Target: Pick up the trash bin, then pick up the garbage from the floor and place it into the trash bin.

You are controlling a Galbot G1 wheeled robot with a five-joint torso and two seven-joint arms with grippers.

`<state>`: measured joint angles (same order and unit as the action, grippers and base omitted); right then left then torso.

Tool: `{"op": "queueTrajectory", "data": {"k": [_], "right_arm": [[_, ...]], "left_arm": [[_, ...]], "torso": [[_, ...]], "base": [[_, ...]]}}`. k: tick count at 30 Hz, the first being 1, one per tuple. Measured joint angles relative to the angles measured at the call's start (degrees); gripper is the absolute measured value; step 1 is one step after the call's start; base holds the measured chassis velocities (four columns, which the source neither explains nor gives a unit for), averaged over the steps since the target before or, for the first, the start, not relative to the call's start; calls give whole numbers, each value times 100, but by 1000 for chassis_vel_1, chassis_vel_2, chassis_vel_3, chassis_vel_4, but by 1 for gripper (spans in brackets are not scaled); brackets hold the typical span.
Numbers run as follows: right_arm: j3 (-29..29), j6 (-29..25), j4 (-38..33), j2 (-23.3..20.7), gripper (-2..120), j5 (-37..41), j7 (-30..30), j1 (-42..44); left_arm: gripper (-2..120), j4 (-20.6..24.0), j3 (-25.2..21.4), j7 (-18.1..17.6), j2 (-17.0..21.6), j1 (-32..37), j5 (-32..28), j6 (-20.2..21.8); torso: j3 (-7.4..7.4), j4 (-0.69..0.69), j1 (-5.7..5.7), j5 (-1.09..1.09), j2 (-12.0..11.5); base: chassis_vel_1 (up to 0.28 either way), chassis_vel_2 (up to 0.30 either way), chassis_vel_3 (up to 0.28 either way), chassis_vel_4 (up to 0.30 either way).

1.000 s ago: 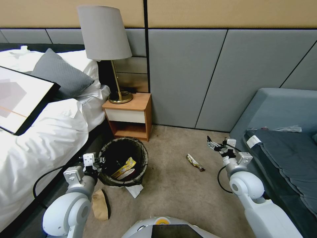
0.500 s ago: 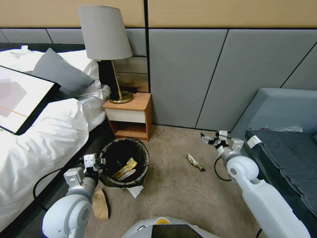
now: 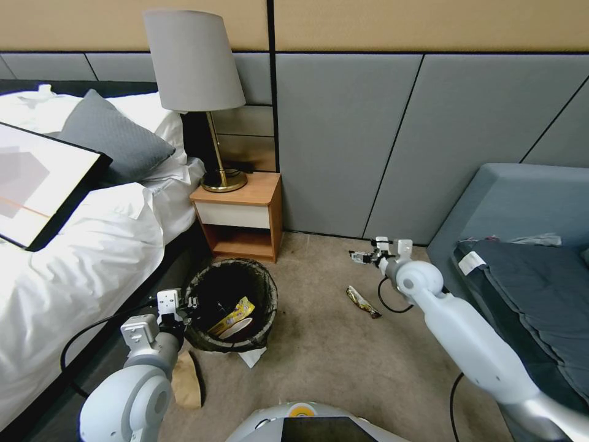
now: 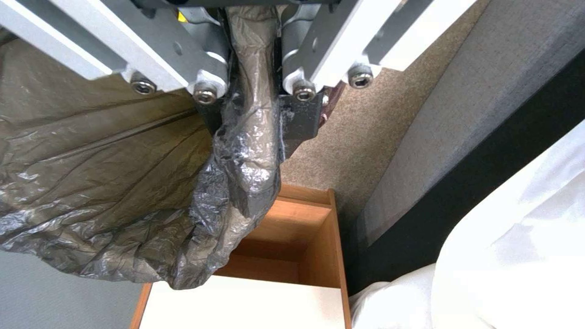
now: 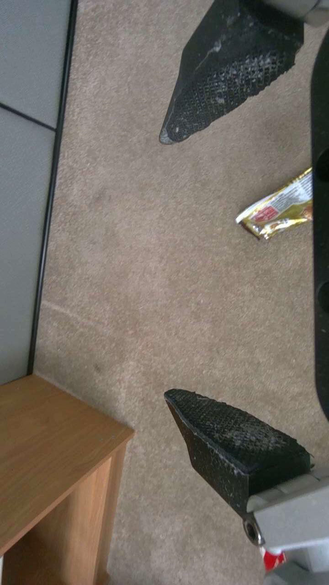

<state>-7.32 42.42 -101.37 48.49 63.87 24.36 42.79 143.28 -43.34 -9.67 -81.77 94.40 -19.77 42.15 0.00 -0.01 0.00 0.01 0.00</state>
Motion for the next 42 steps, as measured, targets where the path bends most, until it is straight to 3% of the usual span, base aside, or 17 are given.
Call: {"op": "queueTrajectory", "data": {"k": [5,12,19,25,27,34,42], "right_arm": [[245,2,401,105,100,-81,-107,-201],[1086,-5,1848,543,100,-524,-580,-845],[1635,-12,2784,830,100,-799,-878,-1265],[1734,-20,3234,1041,100,-1025,-996,-1310],[1807,-20,3759,1317,100,-1327,-1134,-1314],[1924,-21,4578,1754,100,-1802,-1354,-1319],[1926,-25,4626,1777,100,-1837,-1369,-1320]], "left_arm": [[4,0,-2,13,-8,25,15,-1],[4,0,-53,23,8,44,13,-2],[4,-4,-57,25,14,18,10,-2],[4,-40,-55,25,22,-4,9,-2],[4,-54,-57,27,26,-12,8,-2],[4,-79,-66,28,14,-1,6,-2],[4,-84,-58,28,-12,0,7,-2]], "torso": [[0,-1,0,0,0],[0,1,0,-2,0],[0,2,0,1,0],[0,-1,0,-2,0],[0,1,0,-3,0],[0,2,0,1,0],[-1,0,0,-2,0]], "base": [[0,0,0,0],[0,0,0,0],[0,0,0,0],[0,0,0,0],[0,0,0,0],[0,0,0,0],[0,0,0,0]]}}
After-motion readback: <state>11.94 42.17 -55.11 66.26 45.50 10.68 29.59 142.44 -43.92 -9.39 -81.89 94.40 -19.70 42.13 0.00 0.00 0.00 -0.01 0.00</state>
